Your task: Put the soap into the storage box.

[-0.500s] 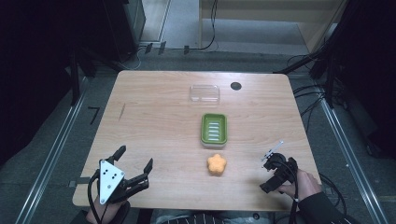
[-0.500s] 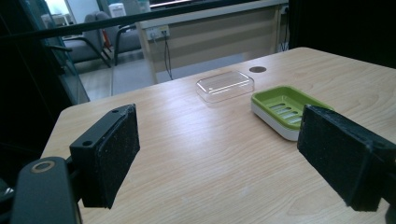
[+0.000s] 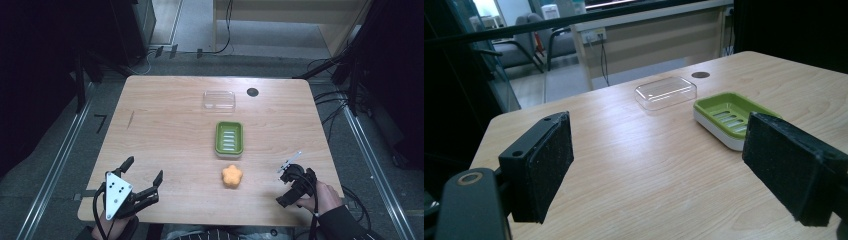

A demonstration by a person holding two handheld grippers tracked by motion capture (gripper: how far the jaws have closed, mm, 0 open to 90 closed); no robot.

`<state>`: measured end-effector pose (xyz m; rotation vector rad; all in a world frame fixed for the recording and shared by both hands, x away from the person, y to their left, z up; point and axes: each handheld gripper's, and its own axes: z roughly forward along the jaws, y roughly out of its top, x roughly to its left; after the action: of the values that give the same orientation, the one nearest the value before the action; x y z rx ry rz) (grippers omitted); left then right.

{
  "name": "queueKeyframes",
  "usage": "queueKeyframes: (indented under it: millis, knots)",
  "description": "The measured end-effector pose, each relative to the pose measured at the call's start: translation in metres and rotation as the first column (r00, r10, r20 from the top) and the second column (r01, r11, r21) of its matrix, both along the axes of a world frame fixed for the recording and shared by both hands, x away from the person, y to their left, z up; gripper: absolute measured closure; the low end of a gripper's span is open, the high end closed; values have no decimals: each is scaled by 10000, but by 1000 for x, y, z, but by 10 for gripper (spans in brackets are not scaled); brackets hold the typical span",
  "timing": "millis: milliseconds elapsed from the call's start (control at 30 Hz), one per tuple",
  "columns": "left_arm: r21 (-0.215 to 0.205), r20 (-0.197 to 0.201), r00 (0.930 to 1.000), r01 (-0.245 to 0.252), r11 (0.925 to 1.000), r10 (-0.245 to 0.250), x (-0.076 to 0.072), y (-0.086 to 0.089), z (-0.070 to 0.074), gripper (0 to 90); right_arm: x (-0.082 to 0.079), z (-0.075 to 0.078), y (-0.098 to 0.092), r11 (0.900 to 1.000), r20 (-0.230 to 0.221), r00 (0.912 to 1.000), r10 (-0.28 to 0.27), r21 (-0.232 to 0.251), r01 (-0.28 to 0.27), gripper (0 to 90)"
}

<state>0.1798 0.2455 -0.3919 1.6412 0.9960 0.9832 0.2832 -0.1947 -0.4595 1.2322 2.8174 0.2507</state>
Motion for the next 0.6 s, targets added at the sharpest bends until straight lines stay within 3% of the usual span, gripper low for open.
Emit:
queueKeyframes:
  millis: [600]
  knots:
    - [45,1,10000,12,10000,-12,1,-1,0,130,-2,10,20,9982,329,9976,601,46,-603,44]
